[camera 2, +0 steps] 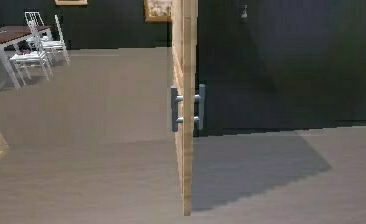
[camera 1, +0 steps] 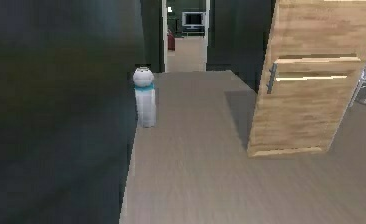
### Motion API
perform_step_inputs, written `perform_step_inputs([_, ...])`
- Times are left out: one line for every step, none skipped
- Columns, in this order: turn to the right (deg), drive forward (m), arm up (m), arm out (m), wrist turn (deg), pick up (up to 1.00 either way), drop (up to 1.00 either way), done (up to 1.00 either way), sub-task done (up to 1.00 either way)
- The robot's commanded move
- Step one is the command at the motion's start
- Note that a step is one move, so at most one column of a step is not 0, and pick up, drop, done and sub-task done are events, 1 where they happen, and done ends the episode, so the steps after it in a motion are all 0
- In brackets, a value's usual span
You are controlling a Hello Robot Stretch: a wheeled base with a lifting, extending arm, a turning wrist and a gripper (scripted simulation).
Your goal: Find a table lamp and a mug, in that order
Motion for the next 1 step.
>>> perform_step_inputs([0.0, 1.00, 0.00, 0.00, 0.0, 0.00, 0.00, 0.00, 0.00])
